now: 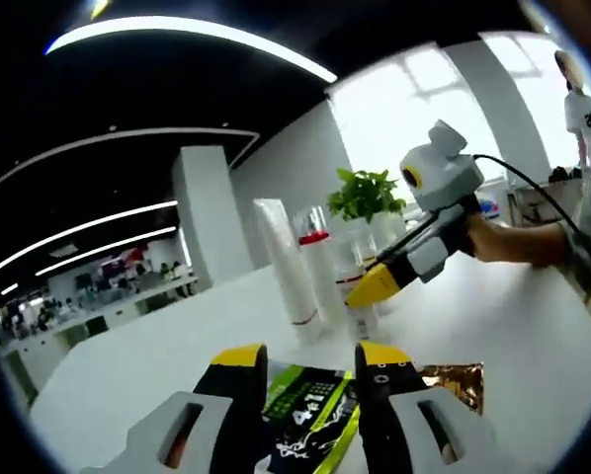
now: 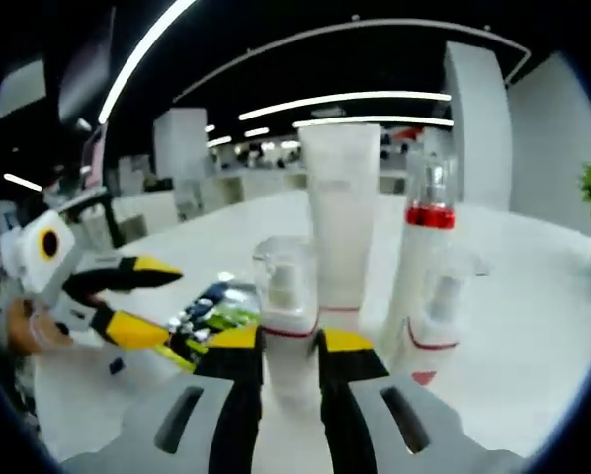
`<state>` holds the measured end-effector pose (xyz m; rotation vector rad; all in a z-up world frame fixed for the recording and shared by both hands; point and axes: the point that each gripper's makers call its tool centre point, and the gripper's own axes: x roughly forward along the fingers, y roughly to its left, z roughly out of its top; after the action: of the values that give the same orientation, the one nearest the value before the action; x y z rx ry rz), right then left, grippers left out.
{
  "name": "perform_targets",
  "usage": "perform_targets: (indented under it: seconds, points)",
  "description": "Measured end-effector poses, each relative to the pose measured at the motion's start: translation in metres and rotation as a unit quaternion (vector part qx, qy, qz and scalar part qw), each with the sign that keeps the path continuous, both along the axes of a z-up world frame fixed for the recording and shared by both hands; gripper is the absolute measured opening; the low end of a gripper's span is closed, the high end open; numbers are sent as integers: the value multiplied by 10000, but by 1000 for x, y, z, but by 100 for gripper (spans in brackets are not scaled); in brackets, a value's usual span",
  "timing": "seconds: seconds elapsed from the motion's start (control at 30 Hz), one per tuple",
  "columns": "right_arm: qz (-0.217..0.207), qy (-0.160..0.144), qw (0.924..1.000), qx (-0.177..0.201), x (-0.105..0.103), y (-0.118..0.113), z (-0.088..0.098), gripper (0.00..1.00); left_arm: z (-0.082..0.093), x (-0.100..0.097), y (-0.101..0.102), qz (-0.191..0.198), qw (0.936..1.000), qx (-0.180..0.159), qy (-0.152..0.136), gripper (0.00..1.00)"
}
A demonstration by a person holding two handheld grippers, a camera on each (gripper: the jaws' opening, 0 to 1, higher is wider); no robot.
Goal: Arrange the skincare products in the storage area until every visible bottle or jar stands upright without overlapping.
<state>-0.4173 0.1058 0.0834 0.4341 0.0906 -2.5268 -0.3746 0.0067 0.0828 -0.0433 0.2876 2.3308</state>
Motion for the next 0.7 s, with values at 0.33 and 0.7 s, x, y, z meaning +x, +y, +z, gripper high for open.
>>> perform_targets:
  seconds: [0.33,0.7]
  points:
    - [-228,108,9997,4,-8,9,1,20,0,1,1,-13,10000,23,-32,36]
    - [-58,151,9999,-30,-7,7,0,20,-3,3,3,-101,9998,43,-141,36]
